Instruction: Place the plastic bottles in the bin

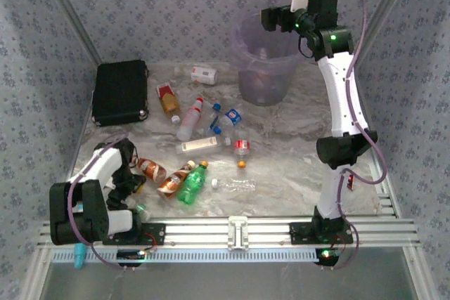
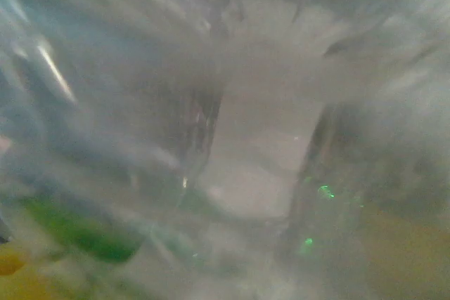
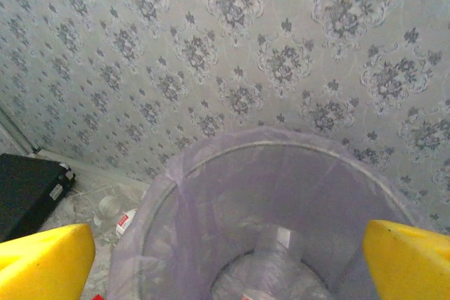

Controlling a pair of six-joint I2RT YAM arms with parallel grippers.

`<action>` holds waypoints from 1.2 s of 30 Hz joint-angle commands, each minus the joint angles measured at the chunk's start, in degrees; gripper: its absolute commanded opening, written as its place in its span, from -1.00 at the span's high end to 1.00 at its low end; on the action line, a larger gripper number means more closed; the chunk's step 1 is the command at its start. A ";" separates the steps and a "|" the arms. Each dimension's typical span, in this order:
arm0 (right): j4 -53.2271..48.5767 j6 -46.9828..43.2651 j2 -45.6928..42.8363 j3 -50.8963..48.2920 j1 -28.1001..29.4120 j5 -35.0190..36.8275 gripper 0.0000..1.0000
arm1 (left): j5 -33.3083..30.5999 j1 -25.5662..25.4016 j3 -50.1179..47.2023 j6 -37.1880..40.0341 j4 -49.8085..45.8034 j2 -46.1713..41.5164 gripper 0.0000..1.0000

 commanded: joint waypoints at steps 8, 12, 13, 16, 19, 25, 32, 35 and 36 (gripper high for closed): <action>-1.30 -1.84 -2.76 -1.81 -0.42 -0.07 -0.95 | 6.91 0.33 -1.87 -3.27 -2.62 0.51 -0.45; -1.95 -1.94 -3.92 -2.91 -0.50 -0.04 -0.94 | 6.70 0.26 -1.33 -3.12 -2.85 -0.38 -0.41; -2.48 -1.94 -4.08 -2.96 -0.50 -0.18 -0.94 | 6.46 0.35 -0.77 -2.89 -3.03 -0.69 -0.39; -4.08 -2.20 -5.19 -3.79 -0.48 -0.79 -0.92 | 5.35 0.32 1.57 -0.47 -2.40 -1.86 -0.32; -4.46 -2.30 -7.75 -7.30 0.02 -0.24 -0.90 | 4.13 0.30 4.47 1.73 -2.32 -2.06 -0.25; -4.34 -0.67 -14.70 -16.99 0.64 0.13 -0.89 | 3.84 0.33 11.65 7.51 -0.89 -4.39 -0.18; -3.00 4.28 -24.27 -32.94 0.90 -4.13 -0.89 | 5.43 -0.58 17.25 12.31 10.94 -11.78 0.23; -2.55 6.39 -27.60 -38.62 1.17 -6.80 -0.89 | 8.69 -1.71 17.60 14.37 19.77 -12.40 0.43; -2.45 6.95 -28.33 -39.93 1.25 -7.67 -0.89 | 9.69 -2.38 17.89 15.32 22.47 -12.12 0.50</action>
